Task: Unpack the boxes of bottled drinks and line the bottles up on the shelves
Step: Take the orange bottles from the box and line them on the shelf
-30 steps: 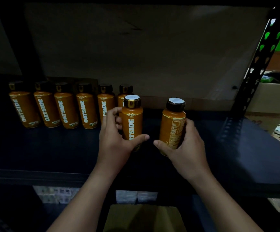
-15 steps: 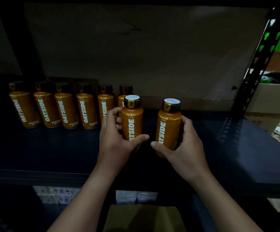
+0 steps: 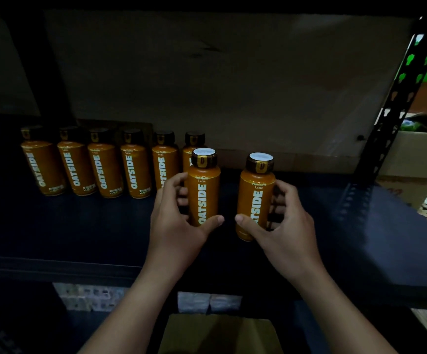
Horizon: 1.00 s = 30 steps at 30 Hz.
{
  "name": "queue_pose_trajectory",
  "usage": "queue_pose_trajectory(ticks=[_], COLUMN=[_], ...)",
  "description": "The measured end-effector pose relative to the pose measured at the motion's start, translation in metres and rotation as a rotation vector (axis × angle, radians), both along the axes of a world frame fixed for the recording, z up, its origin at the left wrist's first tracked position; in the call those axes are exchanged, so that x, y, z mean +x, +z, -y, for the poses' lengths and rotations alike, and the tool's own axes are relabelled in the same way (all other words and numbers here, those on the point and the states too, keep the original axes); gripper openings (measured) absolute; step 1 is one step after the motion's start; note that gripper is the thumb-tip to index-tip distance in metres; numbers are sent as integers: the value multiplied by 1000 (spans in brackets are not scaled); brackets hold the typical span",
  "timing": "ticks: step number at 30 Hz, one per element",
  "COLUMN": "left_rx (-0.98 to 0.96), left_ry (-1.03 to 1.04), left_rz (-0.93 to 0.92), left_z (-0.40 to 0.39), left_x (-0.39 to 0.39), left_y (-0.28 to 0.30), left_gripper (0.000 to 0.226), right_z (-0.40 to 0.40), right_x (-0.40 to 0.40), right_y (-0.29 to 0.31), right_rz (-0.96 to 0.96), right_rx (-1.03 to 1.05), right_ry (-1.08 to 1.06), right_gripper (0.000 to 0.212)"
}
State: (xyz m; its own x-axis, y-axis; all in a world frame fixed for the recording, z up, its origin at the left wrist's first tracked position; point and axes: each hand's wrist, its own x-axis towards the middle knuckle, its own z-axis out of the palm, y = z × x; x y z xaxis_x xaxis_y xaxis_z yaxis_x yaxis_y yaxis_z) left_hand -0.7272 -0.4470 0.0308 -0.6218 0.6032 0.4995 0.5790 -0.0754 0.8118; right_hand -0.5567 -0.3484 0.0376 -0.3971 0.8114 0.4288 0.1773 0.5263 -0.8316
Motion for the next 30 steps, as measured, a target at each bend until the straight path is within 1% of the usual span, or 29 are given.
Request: queue_pose_trajectory(ticks=[5,9,12,14,16,23,27,30], left_rx=[-23,-42,-71,-92,-114,-185,-217,-228], left_ry=[25,13,4,30,91,176,240,261], left_rz=[-13,-63,-30,-21,-54,-135,-100,-79], left_z=[-3,-16,-38,-56,-71,-91,-89,-88], left_x=[5,13,19,20,17,12,11,12], left_y=[0,5,9,9,10,17,11,11], left_gripper=[89,87,85,83,82,58,47,47], right_z=[1,-1,-4,-6,-8,-8,-7,-7], right_x=[1,1,3,3,3,1,0,-1], right_y=[0,-1,-3,-5,-6,-7,-6,-4], right_rz=[-21,-56,-81,-82,-74,-57,-30,1], right_rx=[-16,-32,-36,-37,-28,-22,-19,-8], right_ry=[23,-12,-50,-71,-86,-93,-112,-121], right_gripper=[78,79,78,79,81,84,84,84])
